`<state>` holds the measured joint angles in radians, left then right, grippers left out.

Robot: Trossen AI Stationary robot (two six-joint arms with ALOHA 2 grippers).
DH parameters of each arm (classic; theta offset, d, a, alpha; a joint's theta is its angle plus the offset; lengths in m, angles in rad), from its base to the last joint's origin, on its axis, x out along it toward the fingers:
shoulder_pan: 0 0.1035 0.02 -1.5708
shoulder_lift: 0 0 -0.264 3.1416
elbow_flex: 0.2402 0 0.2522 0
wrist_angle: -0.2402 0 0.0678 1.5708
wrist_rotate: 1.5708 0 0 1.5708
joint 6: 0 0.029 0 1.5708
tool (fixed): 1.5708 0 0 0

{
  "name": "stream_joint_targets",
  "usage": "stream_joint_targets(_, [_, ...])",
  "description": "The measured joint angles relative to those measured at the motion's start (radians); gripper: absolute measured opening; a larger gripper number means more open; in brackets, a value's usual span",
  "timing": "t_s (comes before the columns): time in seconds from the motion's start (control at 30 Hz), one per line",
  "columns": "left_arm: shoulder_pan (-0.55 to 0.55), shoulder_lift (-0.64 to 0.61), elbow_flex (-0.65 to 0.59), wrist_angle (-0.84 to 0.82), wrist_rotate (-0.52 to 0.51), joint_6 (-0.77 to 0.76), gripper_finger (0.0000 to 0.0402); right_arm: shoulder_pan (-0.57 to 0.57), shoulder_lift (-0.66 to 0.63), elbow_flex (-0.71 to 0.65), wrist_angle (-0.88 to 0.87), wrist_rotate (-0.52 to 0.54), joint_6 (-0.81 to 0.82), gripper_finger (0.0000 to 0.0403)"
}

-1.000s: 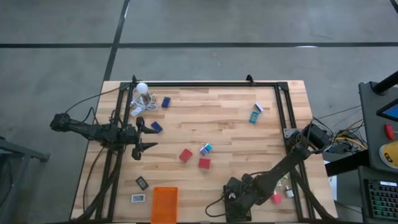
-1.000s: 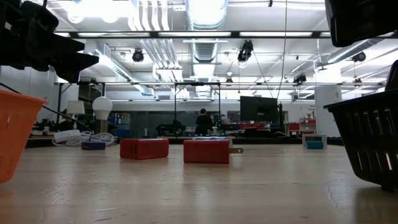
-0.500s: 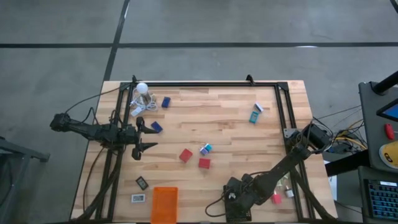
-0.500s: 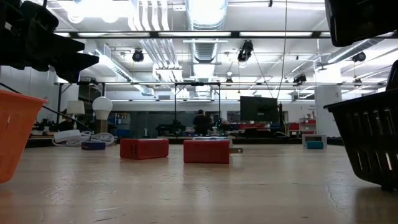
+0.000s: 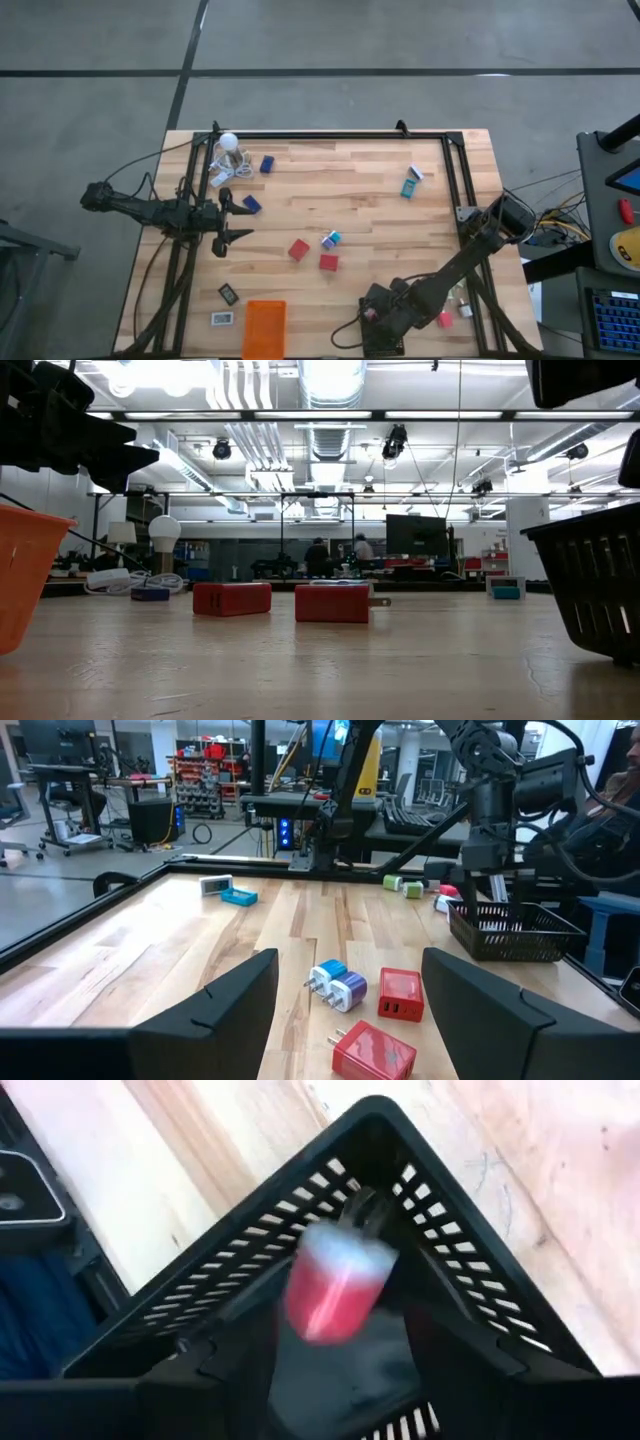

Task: Pick & Place Office items
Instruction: Put the top pink white charger adapter in the black bin, then put the light blue charger adapter into the black bin

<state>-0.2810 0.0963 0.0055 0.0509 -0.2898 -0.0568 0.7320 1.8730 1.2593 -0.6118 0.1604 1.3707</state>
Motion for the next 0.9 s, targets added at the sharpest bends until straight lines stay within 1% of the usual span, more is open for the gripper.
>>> stream_joint_targets(0.2, [0.000, 0.000, 0.000, 0.000, 0.000, 0.000, 0.0253, -0.010, -0.023, 0.052, -0.090, 0.033, -0.028, 0.0212])
stream_joint_targets(0.4, [0.000, 0.000, 0.000, 0.000, 0.000, 0.000, 0.0253, -0.033, -0.051, 0.090, -0.155, 0.091, -0.045, 0.0212])
stream_joint_targets(0.63, [0.000, 0.000, 0.000, 0.000, 0.000, 0.000, 0.0253, -0.093, -0.069, 0.096, -0.174, 0.106, -0.095, 0.0212])
stream_joint_targets(0.9, [0.000, 0.000, 0.000, 0.000, 0.000, 0.000, 0.0252, -0.205, -0.070, 0.095, -0.196, 0.106, -0.183, 0.0212])
